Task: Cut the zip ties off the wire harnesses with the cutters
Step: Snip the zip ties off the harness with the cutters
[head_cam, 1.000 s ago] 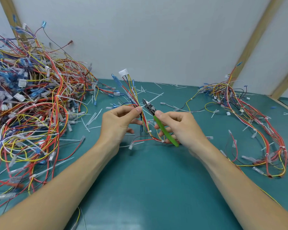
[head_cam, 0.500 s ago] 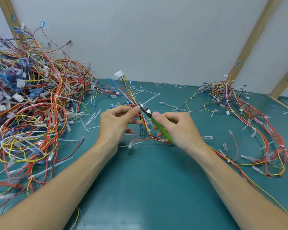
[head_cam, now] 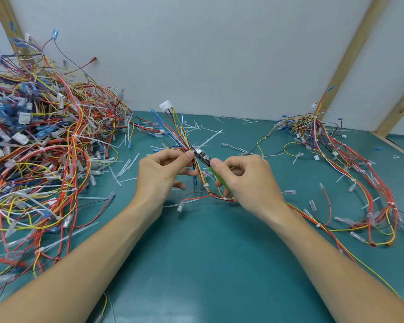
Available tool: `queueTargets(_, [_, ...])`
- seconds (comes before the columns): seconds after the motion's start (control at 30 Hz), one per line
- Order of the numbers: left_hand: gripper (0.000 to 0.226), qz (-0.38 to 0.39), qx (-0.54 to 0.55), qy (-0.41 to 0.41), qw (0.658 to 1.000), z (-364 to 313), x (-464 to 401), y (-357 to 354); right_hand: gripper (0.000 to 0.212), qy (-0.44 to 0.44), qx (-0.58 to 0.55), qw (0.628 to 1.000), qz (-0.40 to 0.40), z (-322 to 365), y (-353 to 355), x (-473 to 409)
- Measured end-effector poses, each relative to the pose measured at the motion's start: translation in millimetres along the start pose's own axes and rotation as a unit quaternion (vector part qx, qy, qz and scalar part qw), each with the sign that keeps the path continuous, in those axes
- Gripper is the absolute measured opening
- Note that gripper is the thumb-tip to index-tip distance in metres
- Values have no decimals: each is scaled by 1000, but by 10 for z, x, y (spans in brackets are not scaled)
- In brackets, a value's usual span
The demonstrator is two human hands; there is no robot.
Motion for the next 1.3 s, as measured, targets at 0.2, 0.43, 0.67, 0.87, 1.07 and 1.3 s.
queueTargets(0.2, [15, 2, 0, 1, 1000, 1, 8, 1, 47, 9, 18, 1000, -10, 3, 0, -5])
queueTargets(0.43, [15, 2, 4, -1, 1000, 4, 5, 1, 45, 8, 17, 1000, -16, 3, 5, -10])
queueTargets(0.67, [15, 2, 4, -4, 1000, 10, 0, 5, 42, 14, 20, 1000, -20, 0, 3, -16])
queueTargets(0.87, [16, -2, 10, -2, 1000, 3, 5, 3, 46, 4, 21, 1000, -19, -12, -19, -19])
queueTargets(1.07, [13, 0, 50, 26, 998, 14, -20, 38, 45, -28, -18, 999, -40, -38, -23, -35])
queueTargets(1.3, [16, 75, 174, 116, 975, 37, -70, 20, 35, -106, -109, 985, -77, -244, 112, -166])
Point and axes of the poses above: each hand's wrist, its own x-axis away from the middle knuckle, its own y-axis out of the back of the hand, z = x × y, the point moved 3 cm from there along -x, towards the middle knuckle, and after that the axes turned 10 degrees about x, right-handed, at the moved point
